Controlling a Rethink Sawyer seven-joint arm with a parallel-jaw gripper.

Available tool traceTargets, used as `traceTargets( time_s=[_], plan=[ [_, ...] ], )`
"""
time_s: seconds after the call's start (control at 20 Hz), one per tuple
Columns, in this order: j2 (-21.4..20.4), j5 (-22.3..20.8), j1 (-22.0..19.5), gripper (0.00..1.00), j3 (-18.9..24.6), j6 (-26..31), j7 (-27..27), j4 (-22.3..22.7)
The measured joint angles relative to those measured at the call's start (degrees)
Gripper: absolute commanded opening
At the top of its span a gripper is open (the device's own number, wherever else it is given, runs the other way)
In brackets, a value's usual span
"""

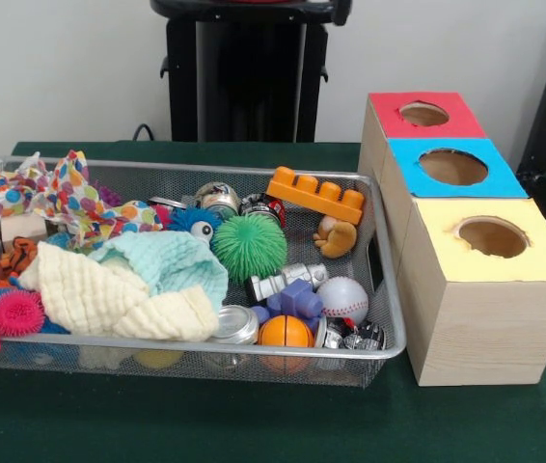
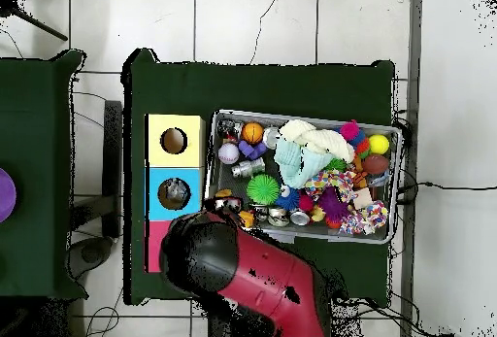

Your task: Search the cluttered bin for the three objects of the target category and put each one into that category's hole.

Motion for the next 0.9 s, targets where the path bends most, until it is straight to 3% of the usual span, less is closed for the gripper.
traceTargets(
  time_s=[0.5, 0.9],
  plan=[
    [0.80, -9.30, -15.02, 0.00, 14.22, -14.00, -4.47, 1.80],
    [2.84, -15.03, -21.57, 0.00, 21.84, -18.05, -4.62, 3.01]
  ],
)
